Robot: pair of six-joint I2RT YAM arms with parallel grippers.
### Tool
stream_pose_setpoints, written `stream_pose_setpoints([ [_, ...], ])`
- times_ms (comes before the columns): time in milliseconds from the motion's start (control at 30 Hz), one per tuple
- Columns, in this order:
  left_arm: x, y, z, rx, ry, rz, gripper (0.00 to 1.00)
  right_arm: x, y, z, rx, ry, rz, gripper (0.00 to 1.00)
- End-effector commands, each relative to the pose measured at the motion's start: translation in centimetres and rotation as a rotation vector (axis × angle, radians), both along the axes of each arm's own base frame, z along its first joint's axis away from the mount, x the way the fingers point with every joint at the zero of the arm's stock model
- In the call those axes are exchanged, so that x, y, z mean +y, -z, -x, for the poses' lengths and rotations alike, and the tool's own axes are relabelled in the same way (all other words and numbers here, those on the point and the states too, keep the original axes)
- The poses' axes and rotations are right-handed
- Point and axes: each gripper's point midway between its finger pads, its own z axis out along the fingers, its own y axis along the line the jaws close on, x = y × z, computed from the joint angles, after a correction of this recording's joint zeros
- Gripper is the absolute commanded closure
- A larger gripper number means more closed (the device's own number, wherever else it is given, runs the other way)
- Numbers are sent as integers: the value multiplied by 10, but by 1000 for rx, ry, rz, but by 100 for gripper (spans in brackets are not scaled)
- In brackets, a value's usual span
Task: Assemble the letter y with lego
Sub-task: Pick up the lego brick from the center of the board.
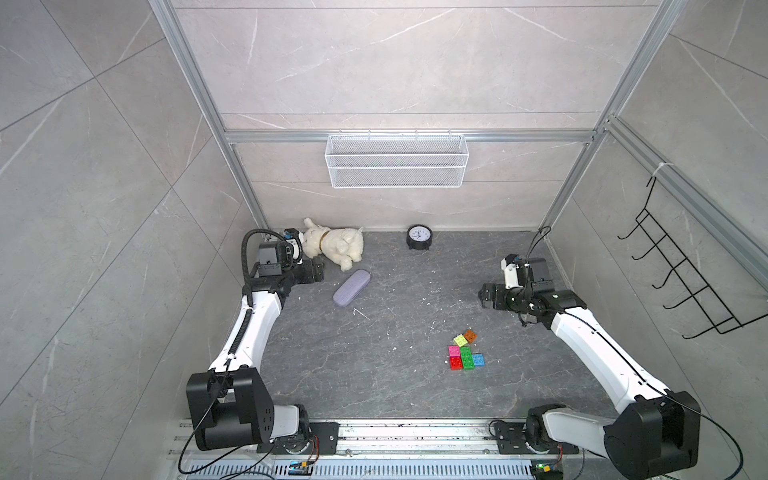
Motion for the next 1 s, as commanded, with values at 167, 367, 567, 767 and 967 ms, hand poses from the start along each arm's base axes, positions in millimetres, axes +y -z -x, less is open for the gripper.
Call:
stream_pose_setpoints([
  [167,-30,82,52,196,93,131,12,51,54,96,364,-28,-70,15],
  [367,-35,90,57,208,104,165,12,101,82,113,433,-92,-154,31],
  [567,-33,89,57,203,102,159,12,117,99,124,471,-121,-45,38],
  [767,-32,89,57,202,100,162,12,118,112,124,489,-115,2,44],
  [967,-32,92,58,209,100,162,11,127,125,122,491,-123,-8,48],
])
